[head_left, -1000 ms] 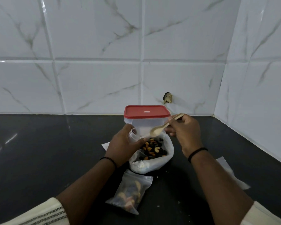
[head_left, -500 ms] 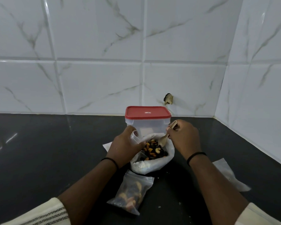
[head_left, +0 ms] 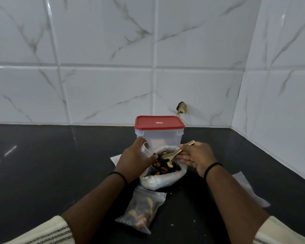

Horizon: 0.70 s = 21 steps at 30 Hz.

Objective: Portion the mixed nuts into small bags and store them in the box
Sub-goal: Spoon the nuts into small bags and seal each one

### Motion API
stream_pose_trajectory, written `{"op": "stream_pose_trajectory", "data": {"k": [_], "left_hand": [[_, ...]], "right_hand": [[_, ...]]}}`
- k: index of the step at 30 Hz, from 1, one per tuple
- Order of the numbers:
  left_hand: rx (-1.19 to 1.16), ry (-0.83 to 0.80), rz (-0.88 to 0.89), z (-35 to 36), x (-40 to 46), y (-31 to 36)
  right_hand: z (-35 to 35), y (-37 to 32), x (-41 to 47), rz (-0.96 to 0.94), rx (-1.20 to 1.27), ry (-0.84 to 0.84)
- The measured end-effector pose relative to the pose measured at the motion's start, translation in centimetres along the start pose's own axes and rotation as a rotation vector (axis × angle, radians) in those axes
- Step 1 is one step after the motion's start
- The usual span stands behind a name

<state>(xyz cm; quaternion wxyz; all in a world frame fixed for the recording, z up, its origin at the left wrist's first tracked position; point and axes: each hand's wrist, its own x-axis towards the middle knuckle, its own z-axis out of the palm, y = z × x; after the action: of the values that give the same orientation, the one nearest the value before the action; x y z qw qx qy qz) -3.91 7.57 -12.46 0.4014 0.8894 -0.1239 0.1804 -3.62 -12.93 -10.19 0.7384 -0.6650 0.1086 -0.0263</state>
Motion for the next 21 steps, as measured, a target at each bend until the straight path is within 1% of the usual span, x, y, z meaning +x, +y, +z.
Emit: {"op": "stream_pose_trajectory", "data": {"k": [5,10,12,17,21], "left_hand": [[0.001,-0.002,0.005,0.0,0.0,0.0],[-0.005,-0.005,0.010,0.0,-0.1,0.0],[-0.009,-0.007,0.013,0.0,-0.1,0.0],[-0.011,-0.019,0.025,0.0,-0.1,-0.1],[-0.023,-0.020,0.027,0.0,-0.1,0.0]], "right_hand": [[-0.3,-0.3,0.2,0.028,0.056,0.036],[-0.3,-0.6,0.1,-0.020,0.113,0.066],[-0.1,-0.9,-0.2,-0.057,0.157,0.053],[0.8,-1.7,-1.4,-0.168,0.208,-0.066],[1.5,-1.9,-2.2,-0.227,0.142,-0.228]]}}
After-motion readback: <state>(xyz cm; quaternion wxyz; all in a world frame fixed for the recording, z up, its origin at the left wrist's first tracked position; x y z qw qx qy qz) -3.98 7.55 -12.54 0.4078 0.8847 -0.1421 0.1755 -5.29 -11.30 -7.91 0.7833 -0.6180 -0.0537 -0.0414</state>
